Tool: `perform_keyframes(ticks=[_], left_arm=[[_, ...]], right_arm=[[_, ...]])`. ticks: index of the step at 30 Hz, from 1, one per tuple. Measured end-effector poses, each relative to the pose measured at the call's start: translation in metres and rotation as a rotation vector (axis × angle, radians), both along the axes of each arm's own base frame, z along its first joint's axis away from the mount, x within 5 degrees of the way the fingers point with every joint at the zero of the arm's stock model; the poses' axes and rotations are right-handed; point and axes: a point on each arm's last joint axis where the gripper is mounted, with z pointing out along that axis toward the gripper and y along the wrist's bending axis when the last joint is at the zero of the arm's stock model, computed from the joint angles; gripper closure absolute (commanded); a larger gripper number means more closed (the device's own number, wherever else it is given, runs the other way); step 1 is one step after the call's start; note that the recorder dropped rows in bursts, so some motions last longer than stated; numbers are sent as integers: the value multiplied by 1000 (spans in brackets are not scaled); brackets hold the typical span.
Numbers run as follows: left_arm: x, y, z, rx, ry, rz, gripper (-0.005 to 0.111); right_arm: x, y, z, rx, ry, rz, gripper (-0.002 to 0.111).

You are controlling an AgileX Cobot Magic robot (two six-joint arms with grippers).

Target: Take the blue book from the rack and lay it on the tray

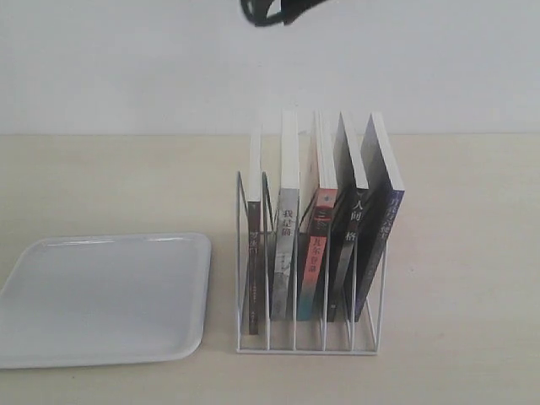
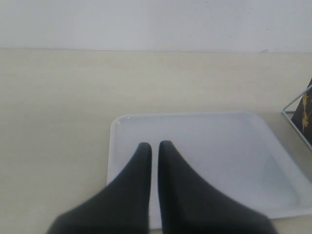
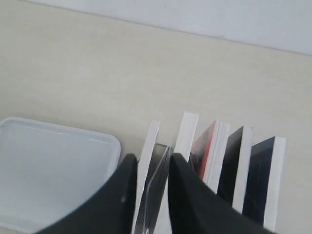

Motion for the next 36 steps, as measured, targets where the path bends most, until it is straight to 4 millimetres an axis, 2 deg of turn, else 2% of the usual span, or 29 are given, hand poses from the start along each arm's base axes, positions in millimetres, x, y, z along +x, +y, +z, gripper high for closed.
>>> perform_keyframes(ticks=[2,4,10,17,23,36], left_arm=[[0,0,0,0,0,0,102],[0,0,0,0,0,0,102],[0,0,0,0,0,0,102],[0,0,0,0,0,0,102],[0,0,0,0,0,0,102],[0,0,0,0,0,0,102]], right_arm=[[-8,-12,16,43,-10,19,81],[-5,-16,12,52,27,32,74],[11,-22,-46,-141,122,-23,73],[23,-40,-70,-161,213,-94,73],[22,-39,-78,-134,273,-94,73],[36,-26,-104,-165,304,-88,73]])
